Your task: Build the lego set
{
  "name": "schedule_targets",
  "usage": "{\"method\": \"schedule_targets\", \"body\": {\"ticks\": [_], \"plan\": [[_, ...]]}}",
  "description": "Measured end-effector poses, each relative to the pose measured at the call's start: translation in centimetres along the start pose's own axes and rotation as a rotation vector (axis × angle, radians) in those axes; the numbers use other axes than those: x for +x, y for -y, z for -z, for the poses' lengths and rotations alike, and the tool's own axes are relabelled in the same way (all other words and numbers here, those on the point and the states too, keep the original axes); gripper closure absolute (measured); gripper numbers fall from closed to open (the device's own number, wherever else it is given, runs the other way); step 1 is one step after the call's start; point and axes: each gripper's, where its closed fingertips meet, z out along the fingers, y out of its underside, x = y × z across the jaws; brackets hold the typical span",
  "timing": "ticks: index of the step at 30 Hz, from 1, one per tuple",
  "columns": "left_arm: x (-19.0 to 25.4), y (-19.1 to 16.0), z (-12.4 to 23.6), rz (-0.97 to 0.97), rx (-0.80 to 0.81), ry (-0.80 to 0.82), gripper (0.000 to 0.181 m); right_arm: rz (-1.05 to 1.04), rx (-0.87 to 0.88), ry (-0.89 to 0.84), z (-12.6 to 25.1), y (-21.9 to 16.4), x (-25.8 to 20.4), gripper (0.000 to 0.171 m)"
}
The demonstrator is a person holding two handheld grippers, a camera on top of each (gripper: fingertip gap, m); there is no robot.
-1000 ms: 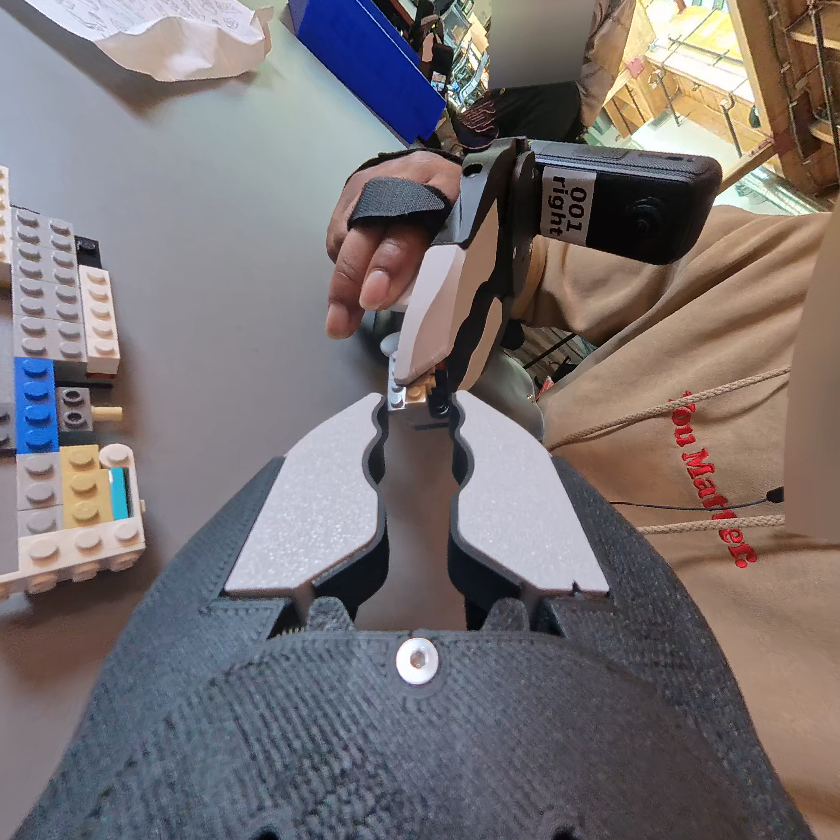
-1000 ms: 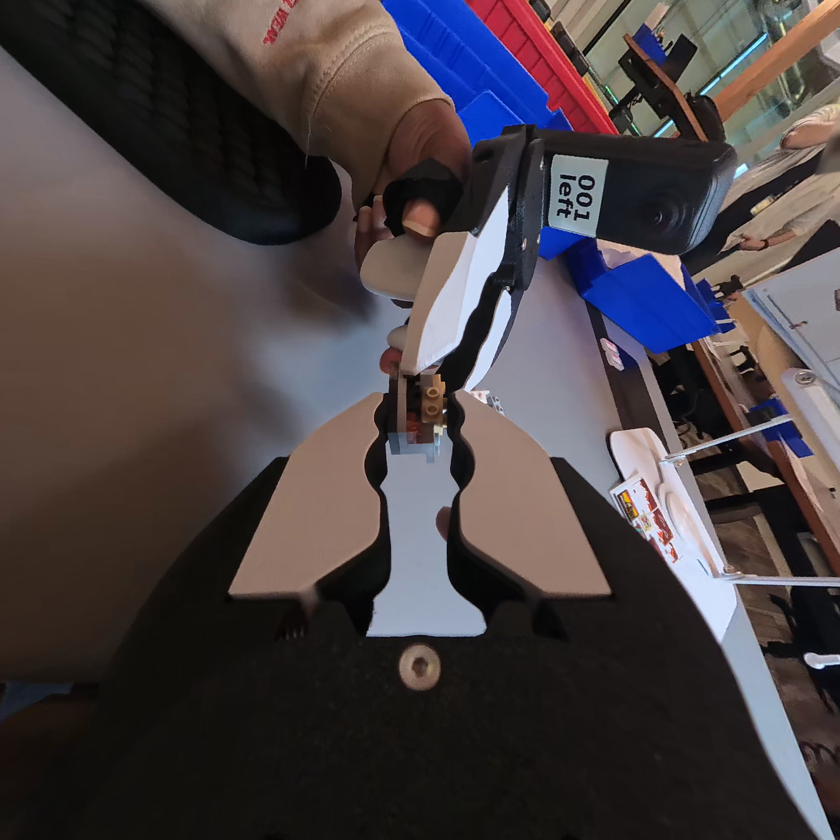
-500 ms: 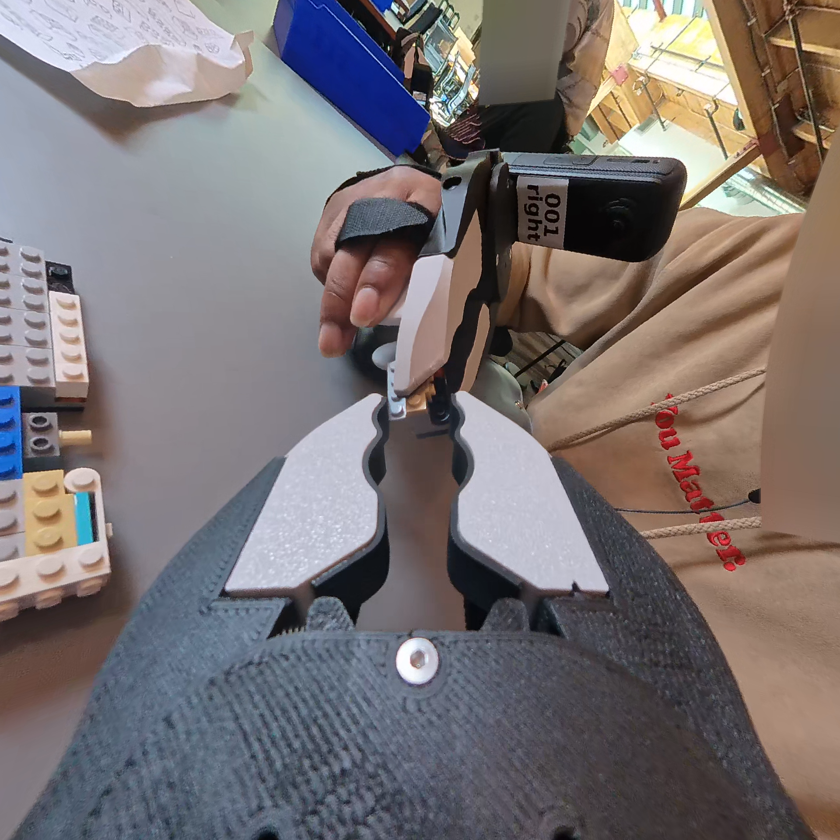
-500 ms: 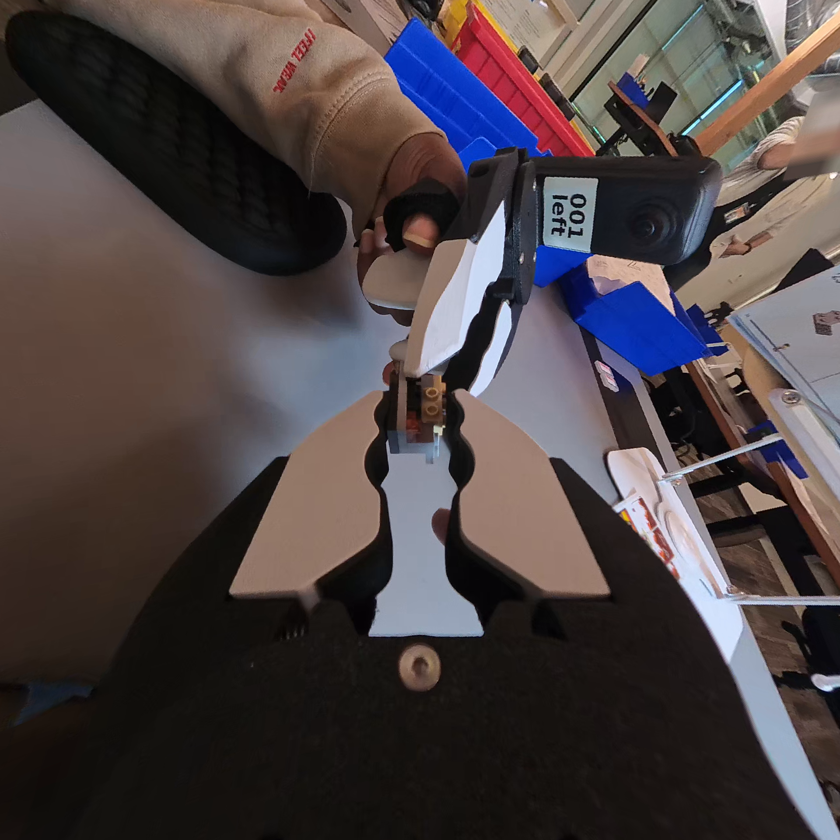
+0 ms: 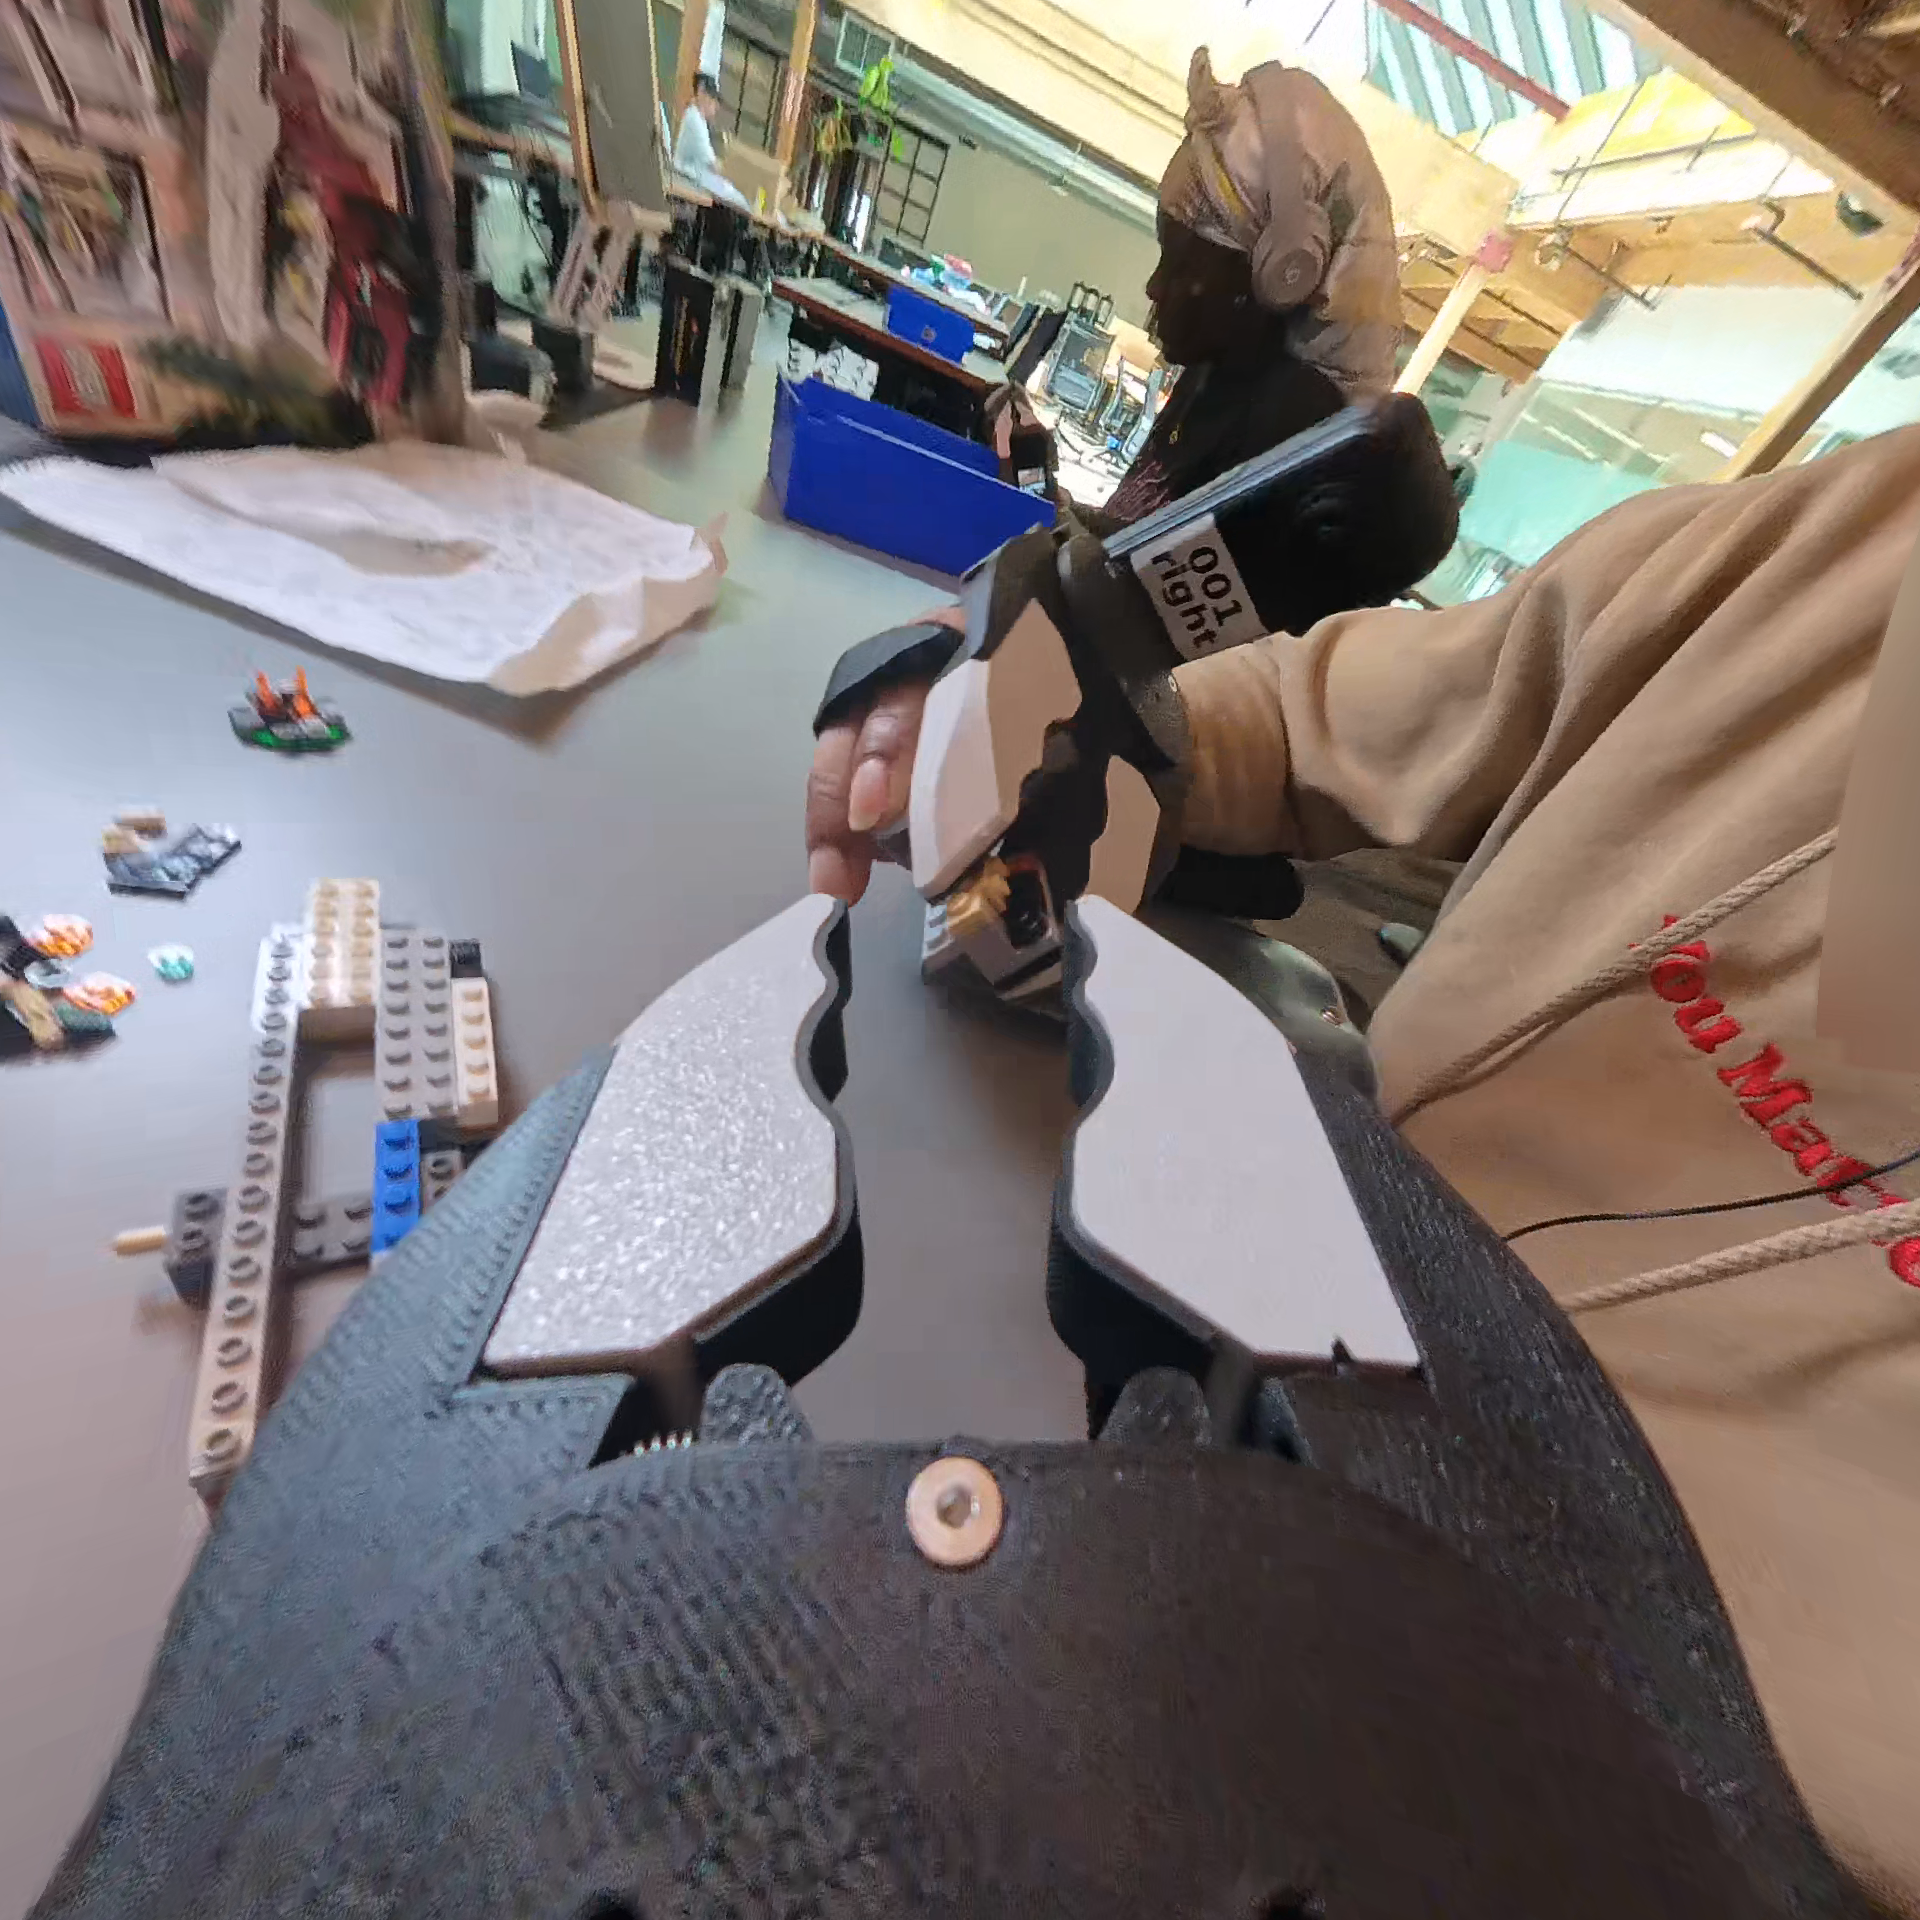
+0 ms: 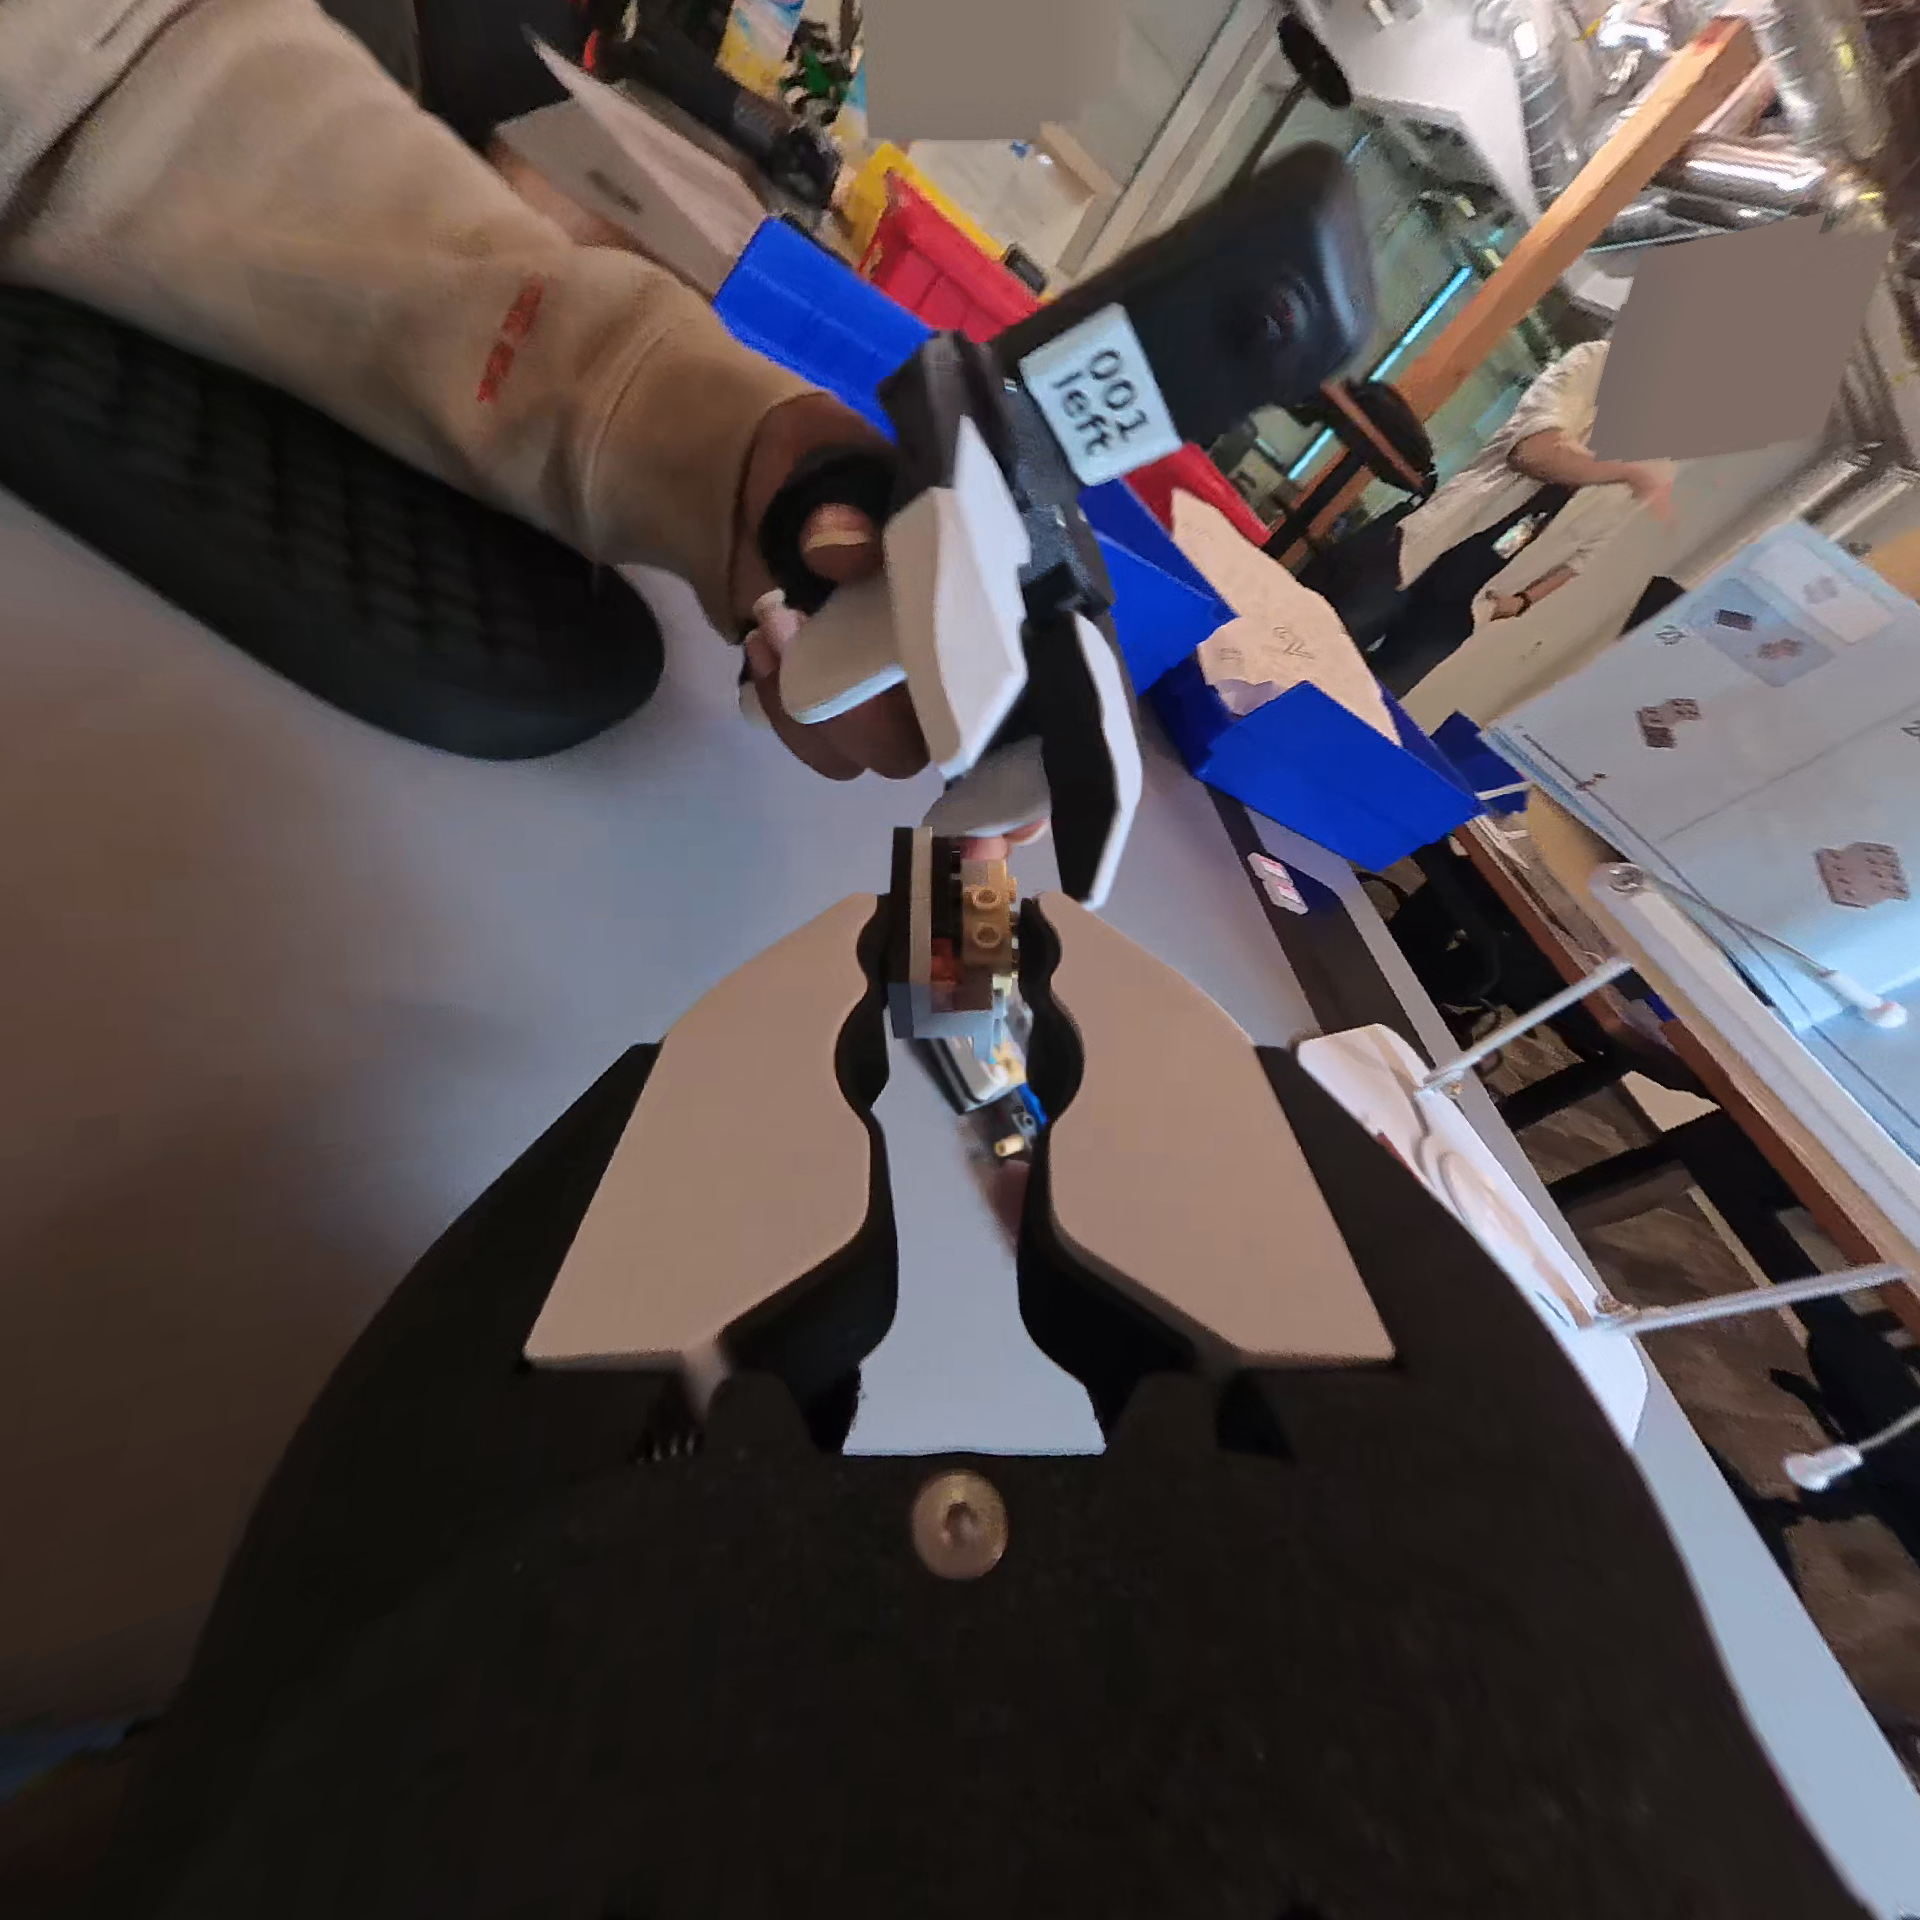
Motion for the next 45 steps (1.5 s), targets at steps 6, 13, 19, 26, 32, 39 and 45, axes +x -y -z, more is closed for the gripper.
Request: {"method": "schedule_targets", "body": {"ticks": [6, 13, 19, 26, 32, 39, 45], "plan": [[0.2, -0.4, -0.8, -0.309, -0.068, 0.147, 0.152, -0.086, 0.077, -0.032, 0.6, 1.2, 1.1, 0.149], [1.2, -1.3, -1.5, -0.495, -0.125, 0.163, 0.16, 0.064, 0.065, -0.058, 0.6, 2.1, 0.5, 0.148], [1.2, -2.0, -1.6, -0.482, -0.142, 0.138, 0.161, 0.179, 0.023, -0.081, 0.4, 1.9, 0.1, 0.148], [1.0, -0.7, -0.9, -0.189, -0.029, 0.038, 0.148, 0.262, -0.029, -0.158, 0.3, 0.7, 1.0, 0.148], [-0.3, -1.7, -1.4, -0.059, -0.06, 0.063, 0.152, 0.376, -0.097, -0.189, -0.4, -0.6, 0.7, 0.148], [-0.5, -1.9, -1.3, -0.013, -0.081, 0.058, 0.154, 0.422, -0.096, -0.222, -0.5, -0.5, 0.8, 0.148], [-0.1, -1.9, -1.3, -0.003, -0.088, 0.035, 0.153, 0.358, -0.075, -0.181, -0.5, -0.2, 0.5, 0.15]]}}
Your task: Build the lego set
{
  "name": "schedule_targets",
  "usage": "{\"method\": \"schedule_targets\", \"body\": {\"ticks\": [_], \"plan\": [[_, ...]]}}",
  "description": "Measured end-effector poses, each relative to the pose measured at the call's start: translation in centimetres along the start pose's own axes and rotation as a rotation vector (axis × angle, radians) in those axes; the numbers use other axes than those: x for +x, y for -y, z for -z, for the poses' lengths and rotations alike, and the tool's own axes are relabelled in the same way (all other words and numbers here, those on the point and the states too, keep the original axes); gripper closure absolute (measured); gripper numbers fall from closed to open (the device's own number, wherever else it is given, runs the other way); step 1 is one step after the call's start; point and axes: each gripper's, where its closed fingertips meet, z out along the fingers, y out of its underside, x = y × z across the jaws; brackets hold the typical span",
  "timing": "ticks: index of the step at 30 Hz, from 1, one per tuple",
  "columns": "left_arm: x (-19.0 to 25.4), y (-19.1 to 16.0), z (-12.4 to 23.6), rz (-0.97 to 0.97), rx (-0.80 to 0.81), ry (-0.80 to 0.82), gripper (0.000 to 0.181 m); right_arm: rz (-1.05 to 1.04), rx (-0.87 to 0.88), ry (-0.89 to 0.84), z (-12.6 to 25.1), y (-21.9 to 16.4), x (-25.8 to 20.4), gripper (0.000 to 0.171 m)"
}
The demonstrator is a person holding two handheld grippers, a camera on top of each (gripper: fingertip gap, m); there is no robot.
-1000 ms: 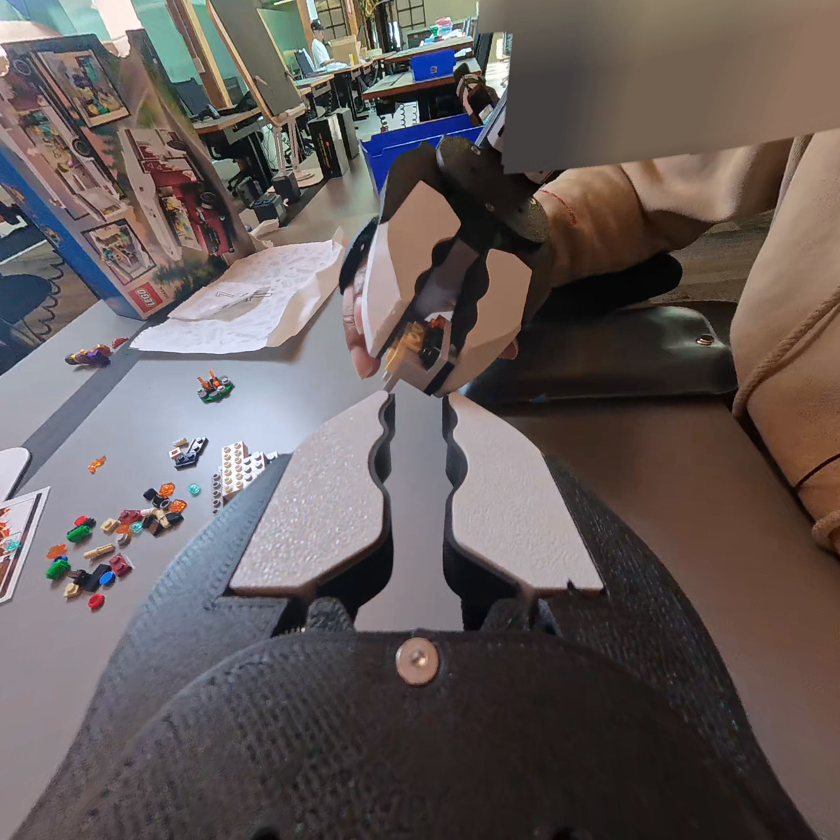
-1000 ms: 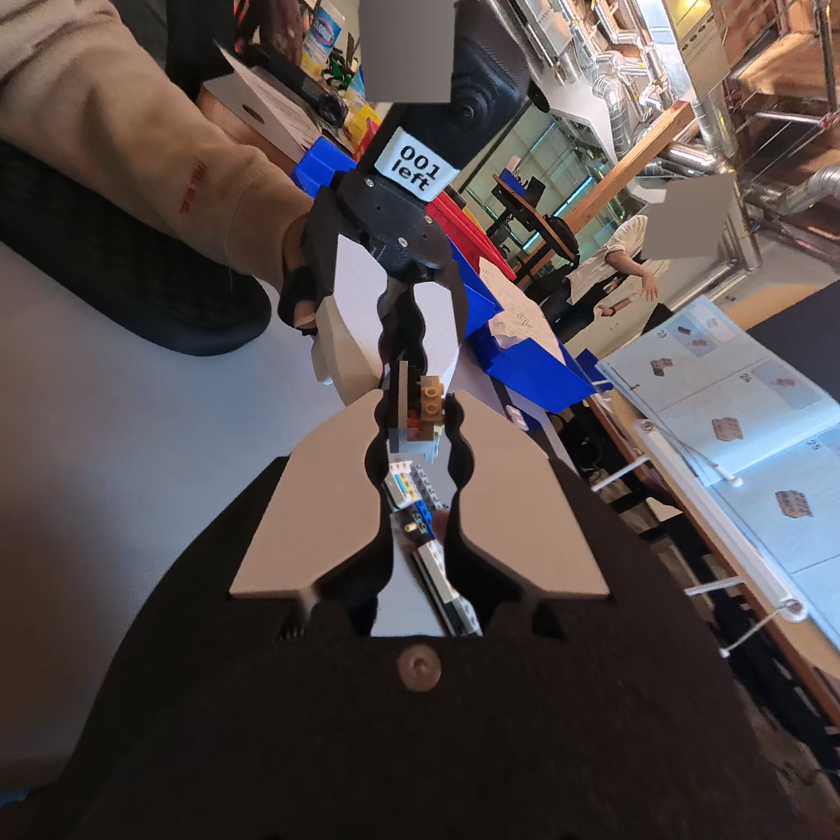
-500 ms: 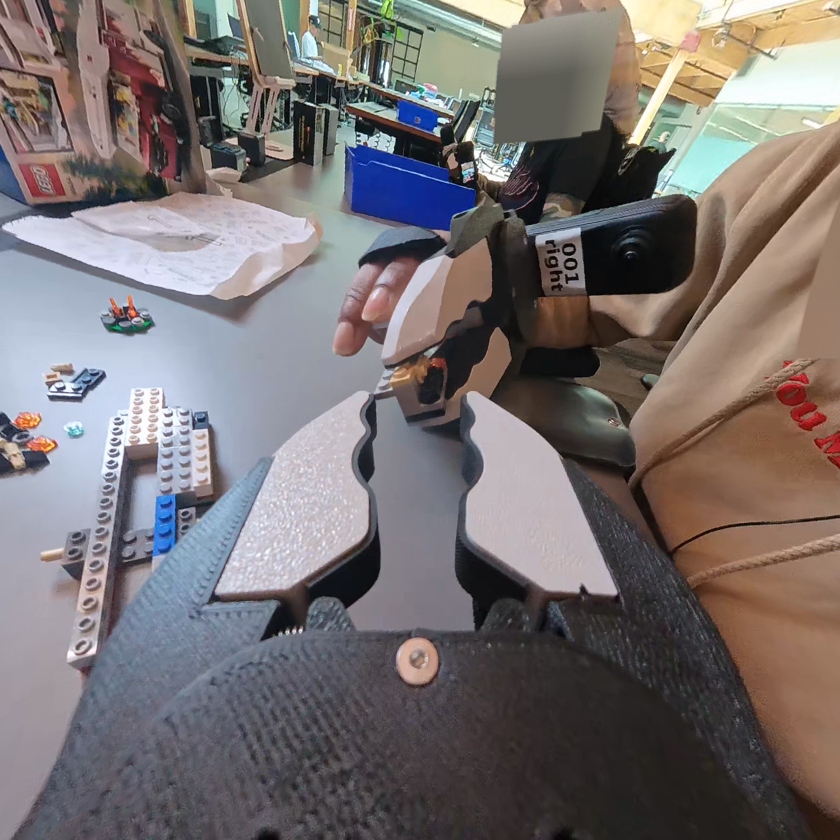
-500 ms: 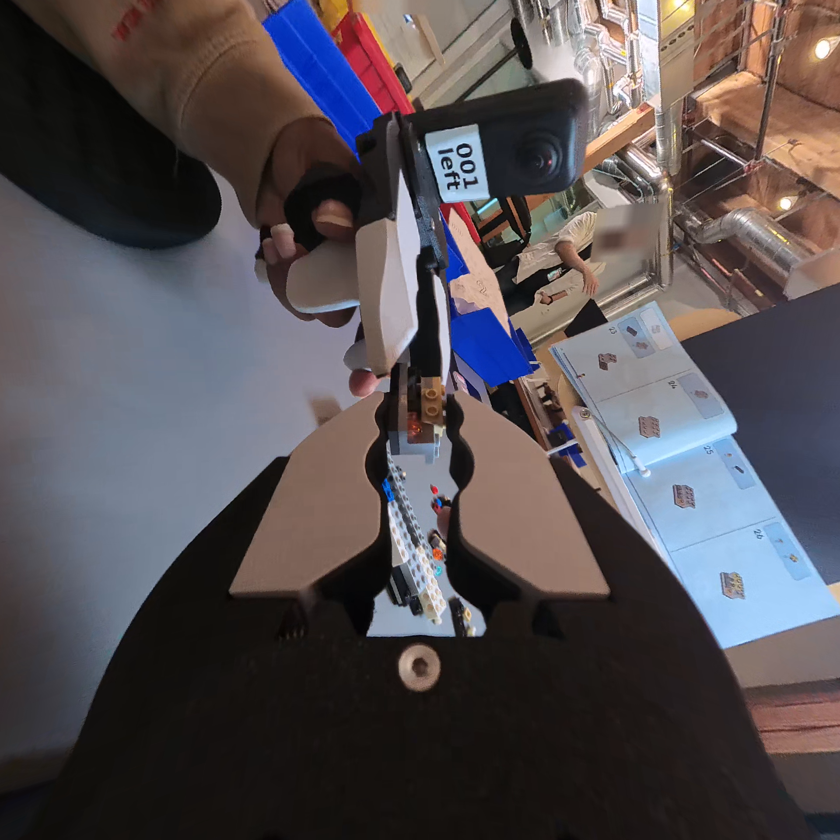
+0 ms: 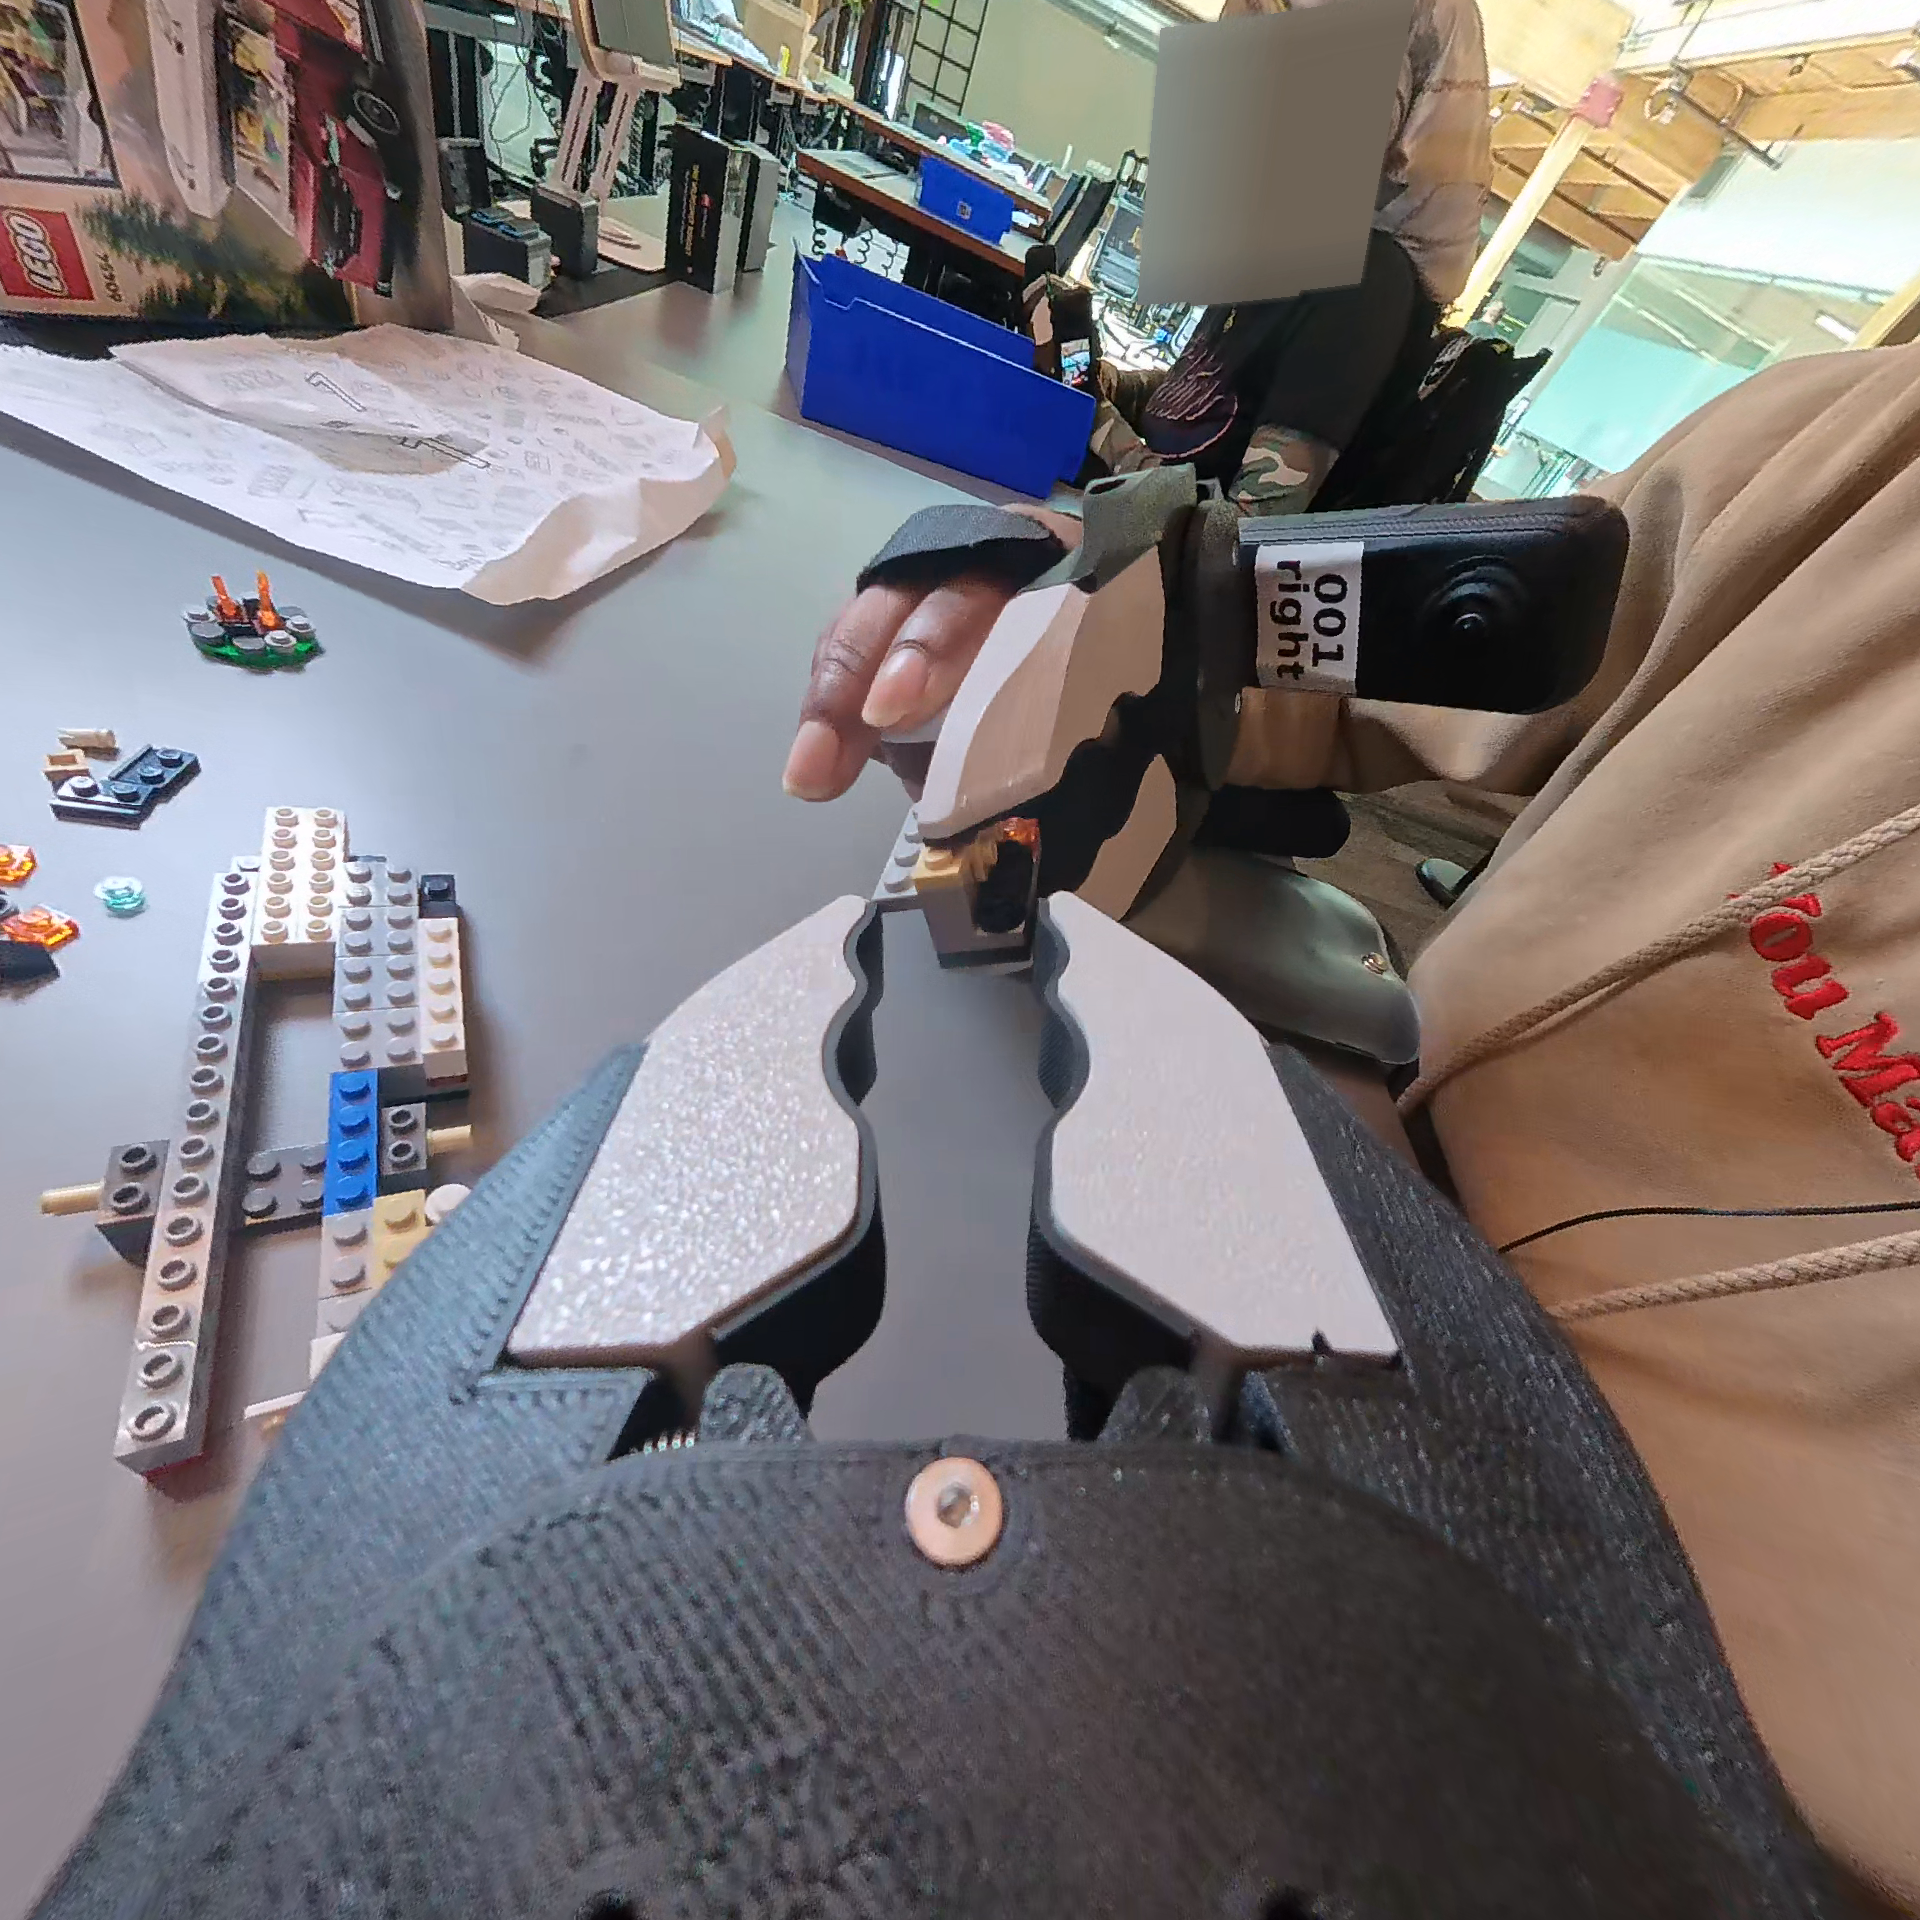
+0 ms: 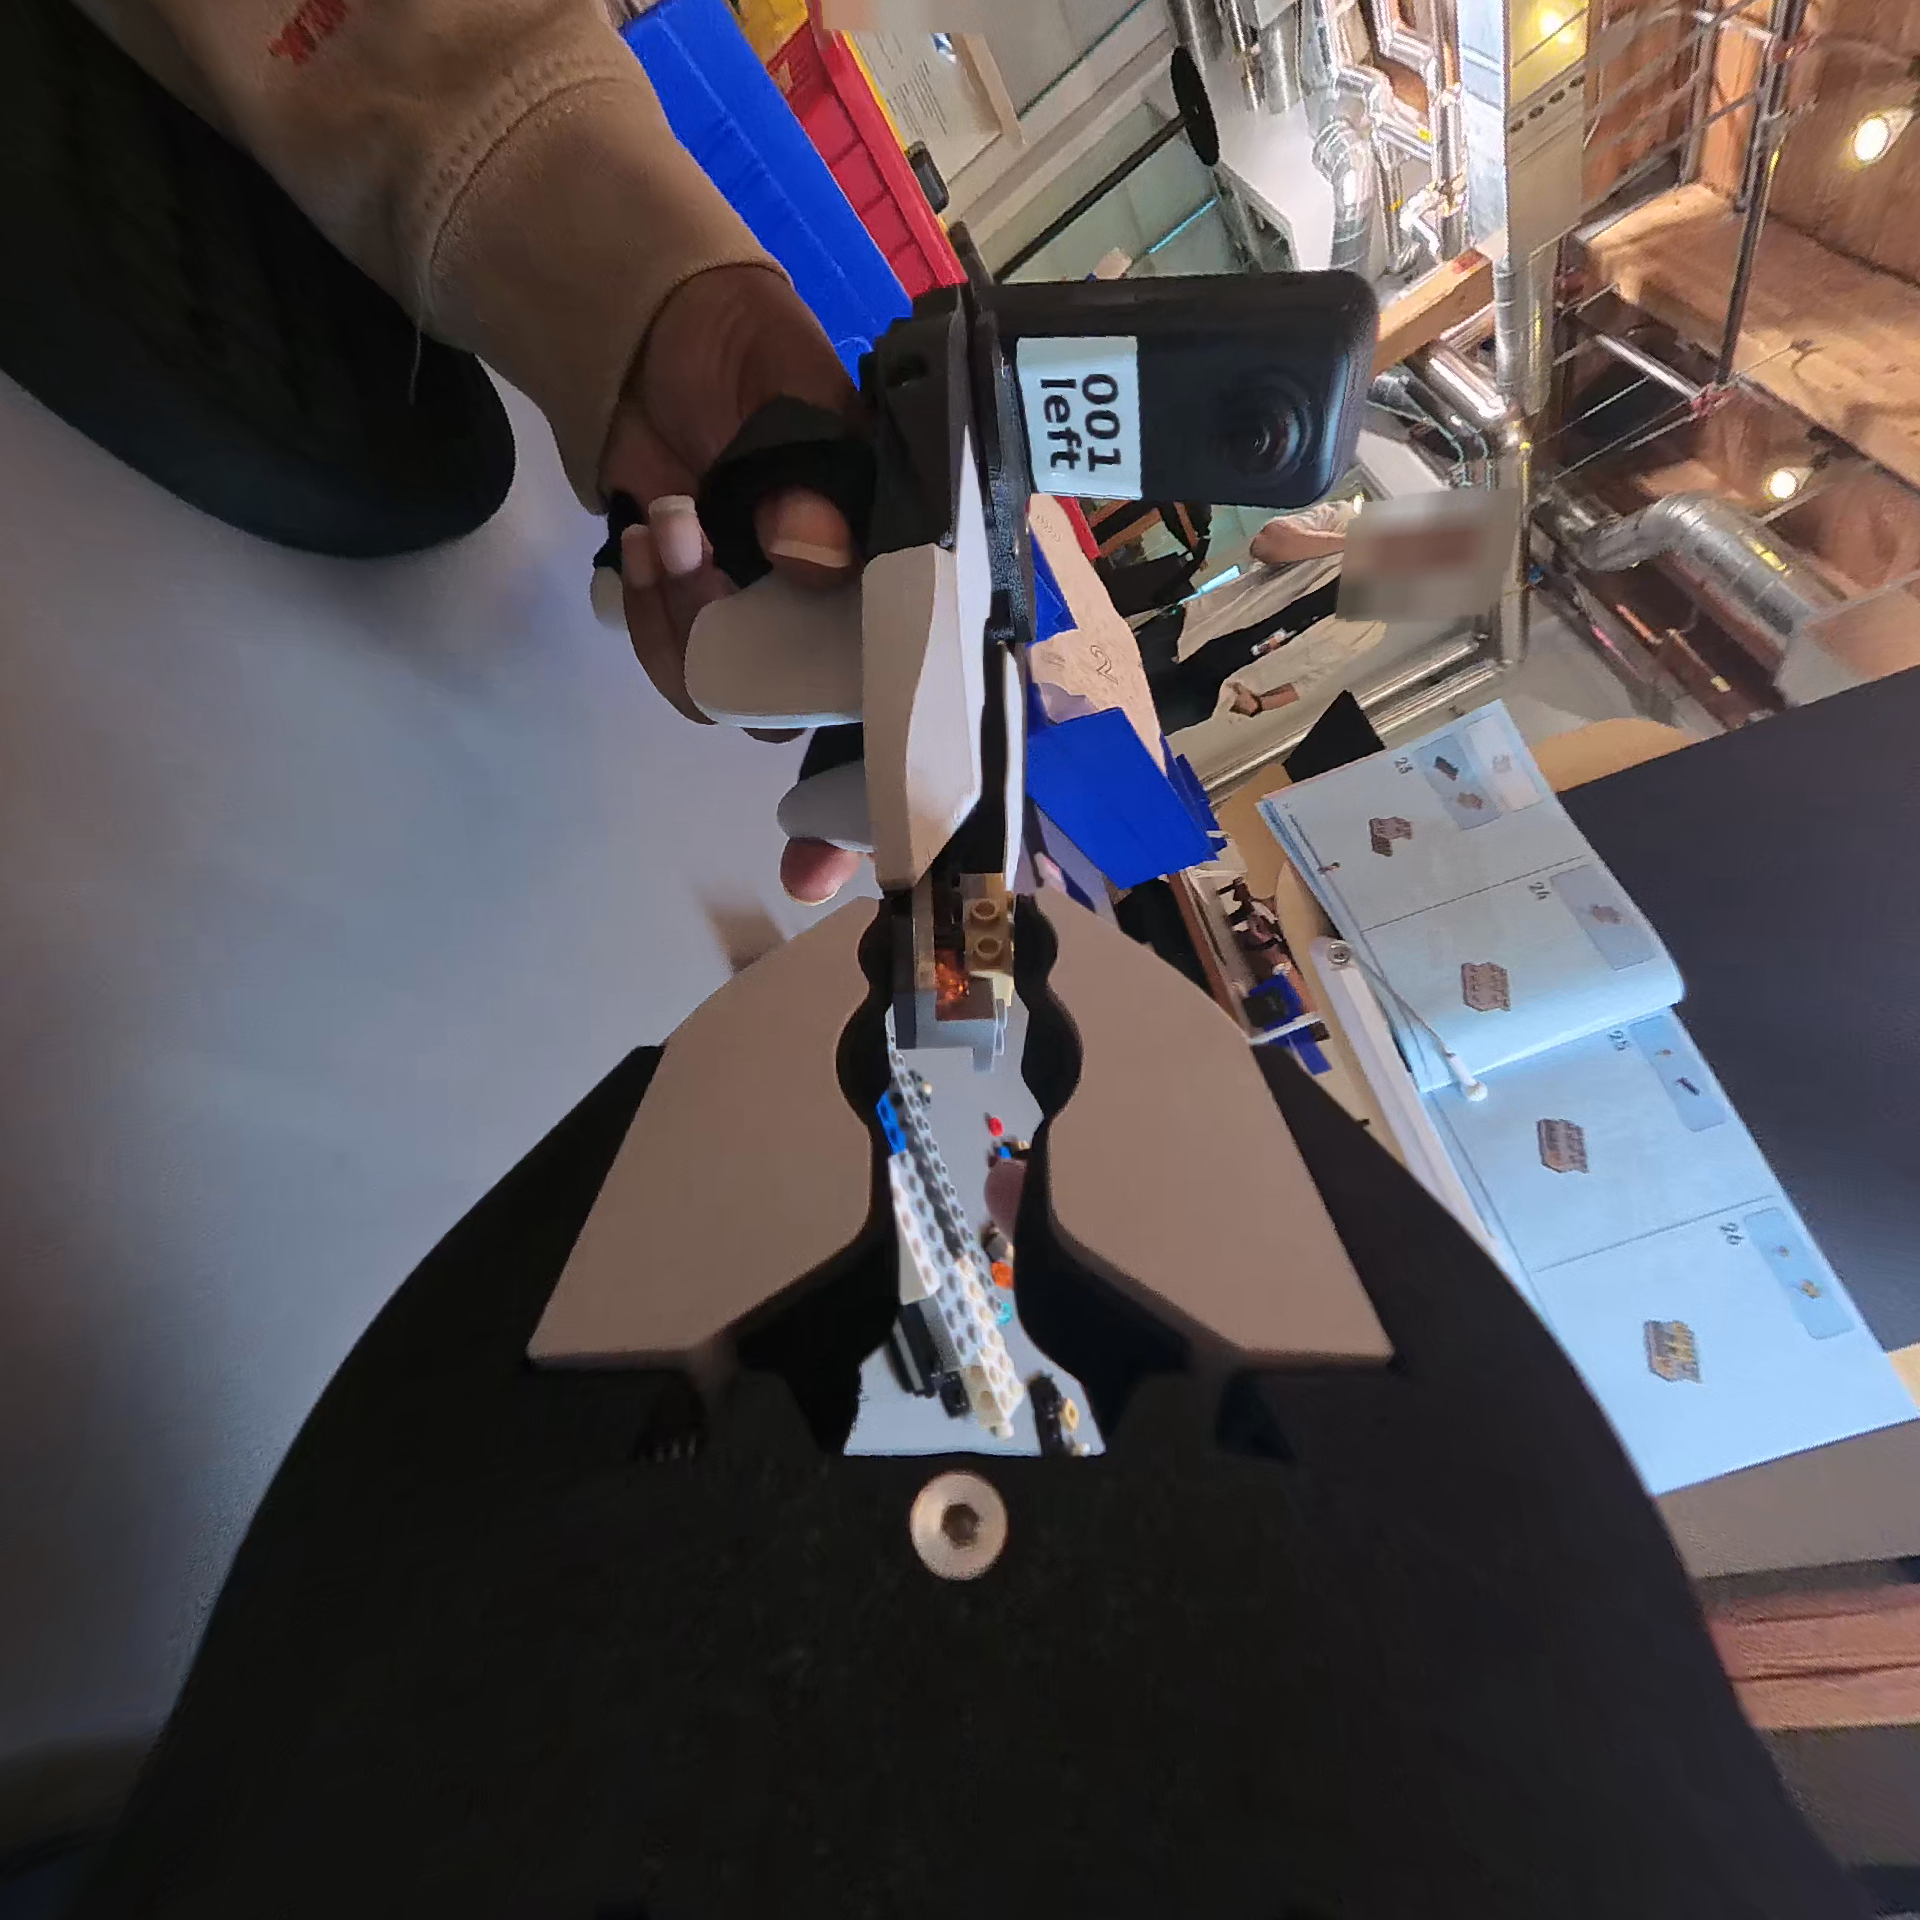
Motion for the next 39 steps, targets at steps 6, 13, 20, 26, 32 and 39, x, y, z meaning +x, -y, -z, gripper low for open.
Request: {"method": "schedule_targets", "body": {"ticks": [6, 13, 20, 26, 32, 39], "plan": [[-0.5, 0.1, 0.2, 0.003, 0.014, 0.011, 0.153, -0.136, -0.009, 0.027, -0.4, -0.4, 0.2, 0.149], [-2.5, 1.8, 2.3, -0.326, 0.071, 0.238, 0.154, -0.588, 0.065, 0.117, 0.5, -1.1, 2.2, 0.13], [-1.4, 1.7, 1.7, -0.445, 0.083, 0.221, 0.154, -0.805, 0.092, 0.253, 0.5, -1.3, 1.4, 0.134], [-1.5, 0.6, 1.0, -0.425, 0.031, 0.193, 0.154, -0.795, 0.045, 0.301, 0.4, -1.3, 0.5, 0.144], [-2.7, 0.8, 1.6, -0.397, 0.044, 0.249, 0.151, -0.775, -0.182, 0.389, 0.4, -4.7, -1.5, 0.144], [-4.1, 0.6, 1.9, -0.381, 0.028, 0.314, 0.152, -0.655, -0.432, 0.543, 0.2, -7.5, -5.0, 0.144]]}}
